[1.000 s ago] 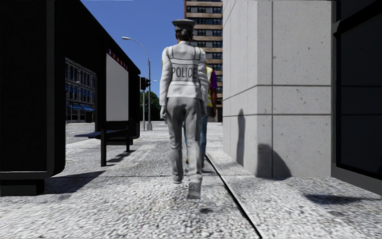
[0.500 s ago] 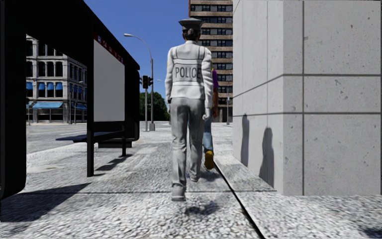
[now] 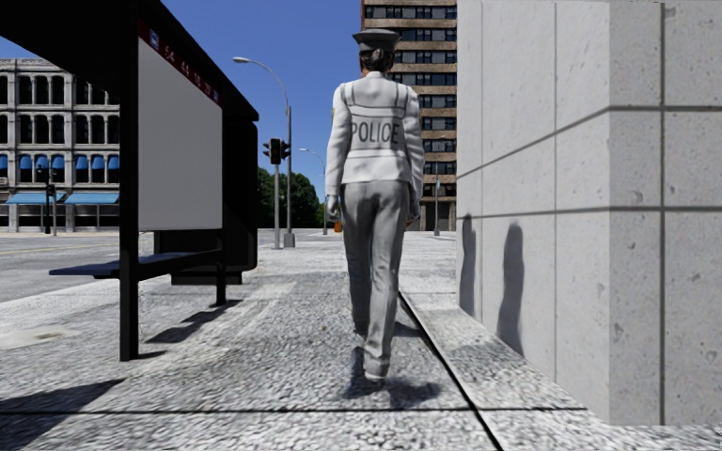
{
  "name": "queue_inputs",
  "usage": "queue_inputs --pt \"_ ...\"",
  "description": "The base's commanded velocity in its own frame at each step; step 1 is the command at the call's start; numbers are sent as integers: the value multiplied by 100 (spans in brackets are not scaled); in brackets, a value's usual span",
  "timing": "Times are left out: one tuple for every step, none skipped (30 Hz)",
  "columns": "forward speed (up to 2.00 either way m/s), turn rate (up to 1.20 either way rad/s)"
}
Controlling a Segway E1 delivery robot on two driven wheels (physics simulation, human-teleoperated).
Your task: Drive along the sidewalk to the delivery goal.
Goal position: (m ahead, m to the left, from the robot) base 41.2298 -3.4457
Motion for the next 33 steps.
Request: queue_inputs --pt "99 0" --pt "99 0" --pt "99 0" --pt "99 0" --pt "99 0" --pt "99 0" --pt "99 0" --pt "99 0" --pt "99 0" --pt "99 0" --pt "99 0" --pt "99 0" --pt "99 0" --pt "99 0" --pt "99 0" --pt "99 0" --pt "99 0" --pt "99 0" --pt "99 0" --pt "99 0" --pt "99 0" --pt "99 0" --pt "99 0" --pt "99 0" --pt "99 0" --pt "99 0" --pt "99 0" --pt "99 0" --pt "99 0" --pt "99 0" --pt "98 0" --pt "98 0" --pt "98 0"
